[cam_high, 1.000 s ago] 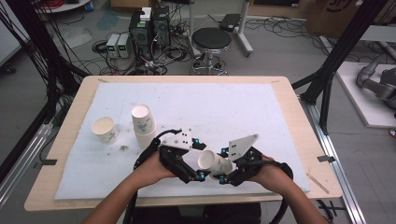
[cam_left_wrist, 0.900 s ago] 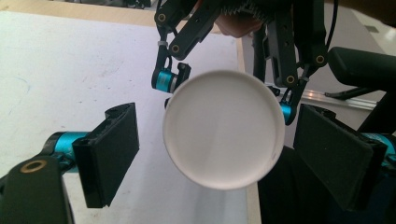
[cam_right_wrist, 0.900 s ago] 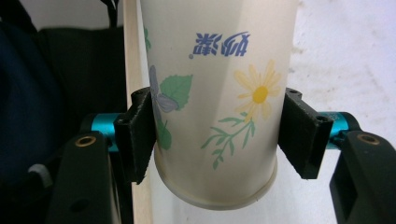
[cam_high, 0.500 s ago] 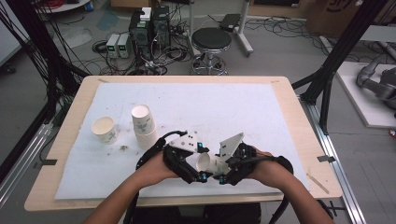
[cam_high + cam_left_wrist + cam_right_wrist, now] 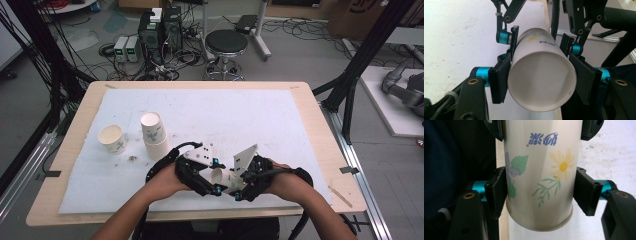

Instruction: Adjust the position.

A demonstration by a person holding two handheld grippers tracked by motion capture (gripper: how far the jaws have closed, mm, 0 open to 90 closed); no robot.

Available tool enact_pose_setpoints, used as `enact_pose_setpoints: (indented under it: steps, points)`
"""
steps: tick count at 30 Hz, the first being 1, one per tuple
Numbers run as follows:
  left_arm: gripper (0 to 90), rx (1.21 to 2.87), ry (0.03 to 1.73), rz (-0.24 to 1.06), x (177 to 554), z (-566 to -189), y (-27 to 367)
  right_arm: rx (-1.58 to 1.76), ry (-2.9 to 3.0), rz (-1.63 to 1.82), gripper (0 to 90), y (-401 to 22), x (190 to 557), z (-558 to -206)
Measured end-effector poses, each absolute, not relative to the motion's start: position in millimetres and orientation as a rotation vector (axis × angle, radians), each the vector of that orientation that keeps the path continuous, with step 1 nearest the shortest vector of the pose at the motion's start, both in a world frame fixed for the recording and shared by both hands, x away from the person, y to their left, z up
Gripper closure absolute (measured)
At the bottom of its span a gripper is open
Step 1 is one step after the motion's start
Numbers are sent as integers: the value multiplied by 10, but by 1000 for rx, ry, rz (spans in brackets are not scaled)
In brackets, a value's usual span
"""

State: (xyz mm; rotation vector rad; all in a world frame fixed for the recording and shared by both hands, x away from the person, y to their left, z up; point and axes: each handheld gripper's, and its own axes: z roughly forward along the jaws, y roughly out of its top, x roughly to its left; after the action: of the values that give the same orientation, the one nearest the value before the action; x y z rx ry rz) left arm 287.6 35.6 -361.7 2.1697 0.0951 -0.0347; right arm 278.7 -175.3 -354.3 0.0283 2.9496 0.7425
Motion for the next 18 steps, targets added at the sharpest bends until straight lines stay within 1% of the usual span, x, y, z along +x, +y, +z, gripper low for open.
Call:
enact_pose_setpoints:
  steps: [3,5,6,11,18]
  points:
    - [369,2138,94,-22,2881,-3611,392,55,2920,819,278,-1797,2793,-3541]
    - [369,2106,112,-22,2889,-3610,437,124,2888,918,226,-1853,2794,-3524]
    - [369,2089,125,-25,2893,-3610,463,152,2872,974,220,-1885,2798,-3513]
    - [369,2012,163,-37,2900,-3634,566,193,2778,1208,209,-2052,2800,-3455]
    - [368,1936,188,-37,2893,-3694,643,262,2670,1380,208,-2188,2764,-3469]
